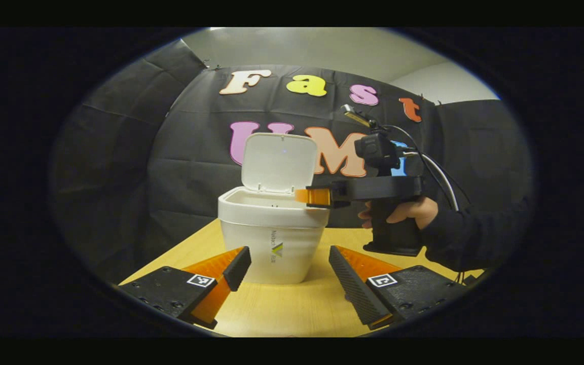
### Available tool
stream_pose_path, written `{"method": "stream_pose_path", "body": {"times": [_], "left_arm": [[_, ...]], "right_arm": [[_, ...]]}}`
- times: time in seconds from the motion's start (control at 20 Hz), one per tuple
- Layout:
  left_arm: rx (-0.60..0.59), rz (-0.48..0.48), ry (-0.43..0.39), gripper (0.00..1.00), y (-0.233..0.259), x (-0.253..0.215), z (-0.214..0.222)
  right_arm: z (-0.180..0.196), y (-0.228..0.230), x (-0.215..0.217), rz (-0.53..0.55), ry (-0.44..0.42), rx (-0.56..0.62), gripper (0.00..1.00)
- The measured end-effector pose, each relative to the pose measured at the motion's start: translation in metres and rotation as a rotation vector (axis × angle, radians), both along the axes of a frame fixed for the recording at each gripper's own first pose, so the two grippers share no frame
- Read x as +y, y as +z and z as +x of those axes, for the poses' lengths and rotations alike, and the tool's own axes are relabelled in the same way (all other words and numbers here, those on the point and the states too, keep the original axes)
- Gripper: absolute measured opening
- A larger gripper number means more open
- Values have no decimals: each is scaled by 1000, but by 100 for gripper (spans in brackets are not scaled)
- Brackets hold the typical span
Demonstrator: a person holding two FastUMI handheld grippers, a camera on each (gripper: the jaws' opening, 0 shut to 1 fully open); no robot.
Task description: Press the lid of the desktop garbage bin to open it, pick up the crumpled paper on the desktop and throw it into the bin, then pick up the pop can on the desktop and drop it into the bin, and finally close the garbage bin lid.
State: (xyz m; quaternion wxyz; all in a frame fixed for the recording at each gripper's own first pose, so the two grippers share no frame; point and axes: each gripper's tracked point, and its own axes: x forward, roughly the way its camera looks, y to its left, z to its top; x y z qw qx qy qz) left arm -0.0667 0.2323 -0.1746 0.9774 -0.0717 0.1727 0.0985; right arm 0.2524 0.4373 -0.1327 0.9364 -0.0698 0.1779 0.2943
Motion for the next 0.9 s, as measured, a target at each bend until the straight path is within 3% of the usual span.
{"method": "stream_pose_path", "body": {"times": [0.15, 0.35, 0.4, 0.45, 0.7, 0.75, 0.8, 0.9], "left_arm": [[12, -22, -45, 94, -17, -25, 9], [54, -76, -118, 92, -56, -76, 13], [68, -90, -135, 94, -67, -89, 13], [78, -100, -148, 94, -76, -102, 15], [134, -142, -189, 94, -130, -153, 23], [144, -138, -189, 94, -140, -157, 23], [154, -132, -192, 94, -149, -160, 25], [165, -117, -194, 94, -166, -166, 30]], "right_arm": [[-5, 41, -41, 36, -39, -94, 75], [-16, 92, -138, 63, -151, -210, 79], [-19, 100, -166, 56, -187, -225, 84], [-22, 105, -194, 49, -222, -235, 79], [-49, 108, -329, -21, -412, -244, 79], [-55, 105, -353, -37, -448, -237, 84], [-62, 102, -373, -51, -479, -225, 79], [-78, 93, -410, -87, -539, -203, 79]]}}
